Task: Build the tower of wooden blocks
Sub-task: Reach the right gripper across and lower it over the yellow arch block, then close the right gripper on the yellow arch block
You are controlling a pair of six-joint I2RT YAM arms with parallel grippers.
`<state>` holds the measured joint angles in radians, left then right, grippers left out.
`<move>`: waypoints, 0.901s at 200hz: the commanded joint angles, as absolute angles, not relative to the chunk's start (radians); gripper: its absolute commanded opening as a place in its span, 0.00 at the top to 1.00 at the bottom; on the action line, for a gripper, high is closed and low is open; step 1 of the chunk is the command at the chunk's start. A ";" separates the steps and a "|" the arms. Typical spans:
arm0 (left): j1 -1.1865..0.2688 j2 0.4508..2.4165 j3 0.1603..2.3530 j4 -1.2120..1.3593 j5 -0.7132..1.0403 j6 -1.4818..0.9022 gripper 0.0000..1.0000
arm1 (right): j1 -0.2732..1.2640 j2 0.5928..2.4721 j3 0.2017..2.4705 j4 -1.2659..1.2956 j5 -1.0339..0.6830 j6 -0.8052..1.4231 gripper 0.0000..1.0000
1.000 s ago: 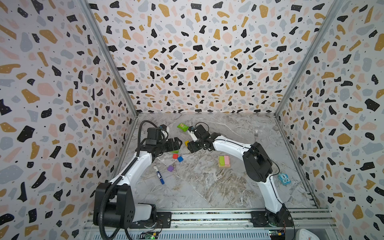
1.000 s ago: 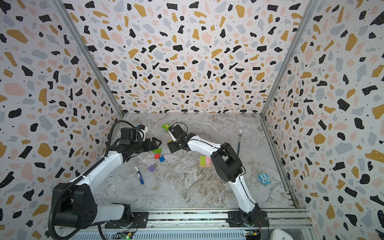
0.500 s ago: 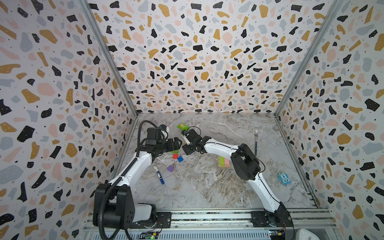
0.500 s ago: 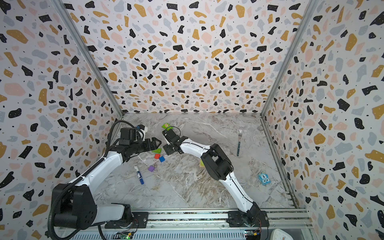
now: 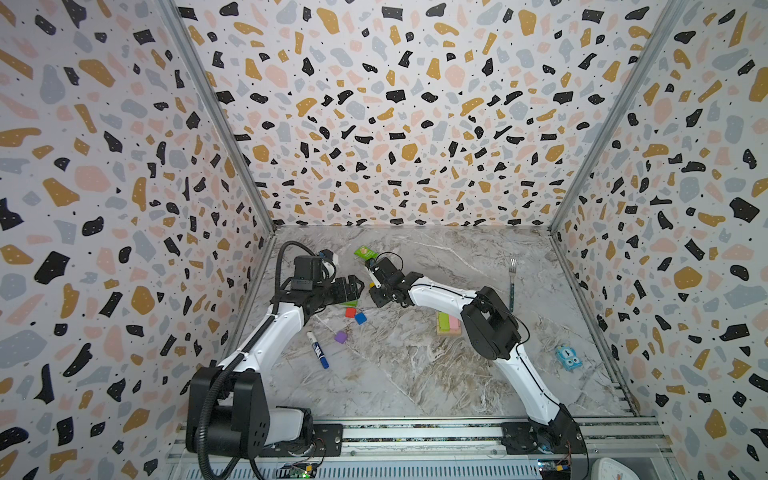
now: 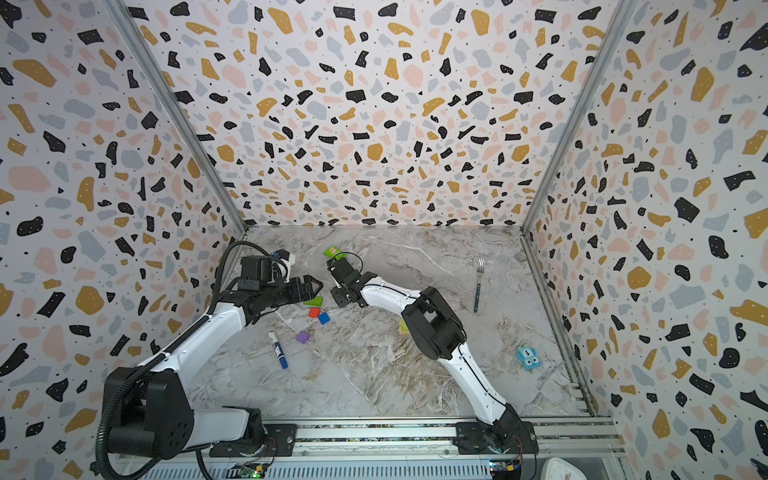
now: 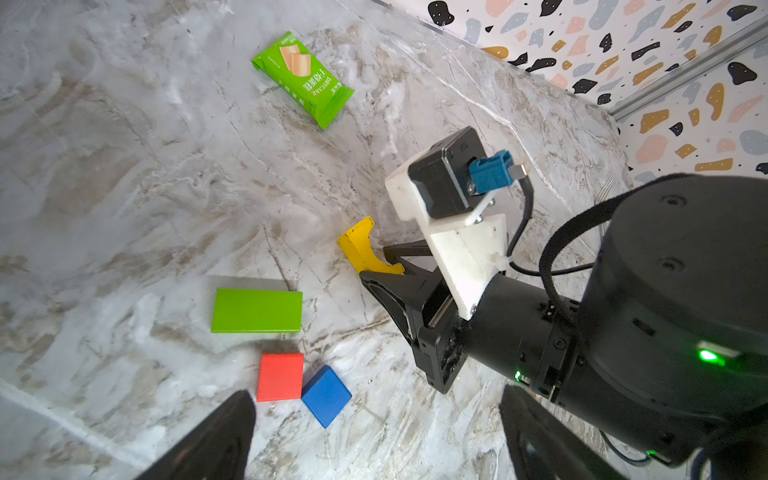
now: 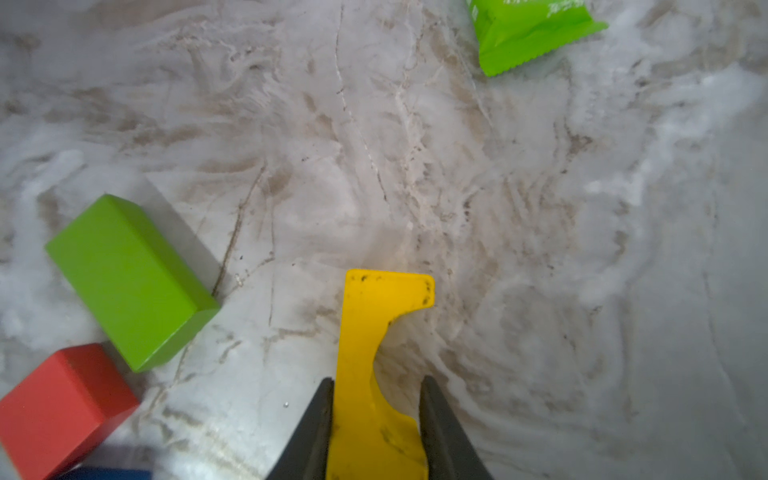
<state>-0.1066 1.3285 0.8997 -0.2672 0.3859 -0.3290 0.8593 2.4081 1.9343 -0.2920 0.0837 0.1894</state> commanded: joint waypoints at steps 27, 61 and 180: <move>-0.103 1.316 0.892 -0.239 0.408 -0.330 0.07 | 0.836 2.299 1.850 -0.239 0.036 0.240 0.76; -0.103 1.319 0.892 -0.237 0.411 -0.329 0.07 | 0.787 2.241 1.790 -0.216 -0.114 0.278 0.76; -0.103 1.337 0.887 -0.227 0.433 -0.337 0.07 | 0.659 2.075 1.470 -0.040 -0.756 0.482 0.79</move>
